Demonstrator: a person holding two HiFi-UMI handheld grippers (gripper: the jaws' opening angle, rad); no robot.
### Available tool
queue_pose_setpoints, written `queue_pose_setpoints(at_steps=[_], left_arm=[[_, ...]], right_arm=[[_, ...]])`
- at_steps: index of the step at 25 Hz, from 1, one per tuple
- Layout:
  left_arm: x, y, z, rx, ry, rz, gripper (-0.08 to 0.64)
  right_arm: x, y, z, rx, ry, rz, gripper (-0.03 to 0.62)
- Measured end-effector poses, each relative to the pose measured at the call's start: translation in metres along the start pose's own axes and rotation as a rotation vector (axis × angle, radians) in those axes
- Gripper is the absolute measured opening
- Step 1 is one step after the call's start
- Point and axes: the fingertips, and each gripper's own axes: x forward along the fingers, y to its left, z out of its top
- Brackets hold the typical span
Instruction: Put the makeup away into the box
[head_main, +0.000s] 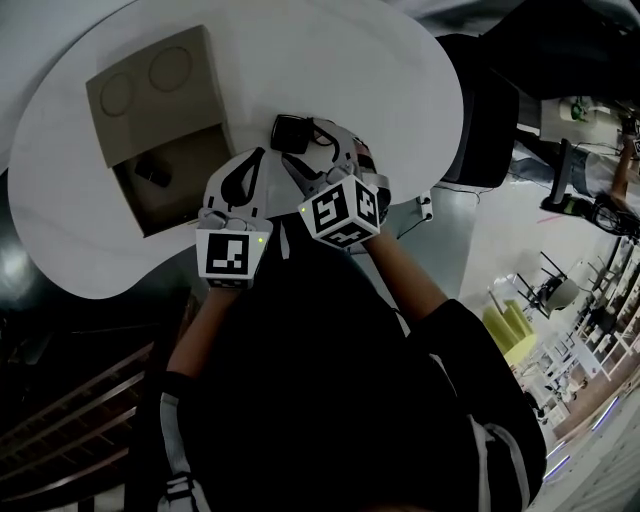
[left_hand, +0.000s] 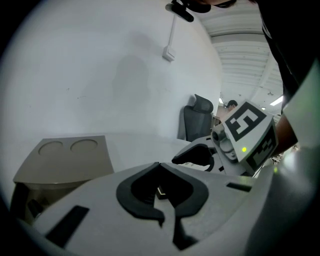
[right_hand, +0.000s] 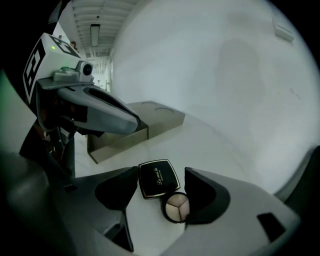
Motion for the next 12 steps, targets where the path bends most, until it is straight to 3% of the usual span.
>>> queue_pose_setpoints(at_steps=[5,12], left_arm=[[0.0,0.004,-0.007,-0.013,0.006,0.008,0.008],[-0.003,0.007,-0.008,-0.022,0.003,0.022,0.008]], right_arm=[[0.018,0.006,-0.009,-0.078,0.078,0.079,0.311],[0.029,0.008,-0.018,-0.107,0.153,0.147,0.319]])
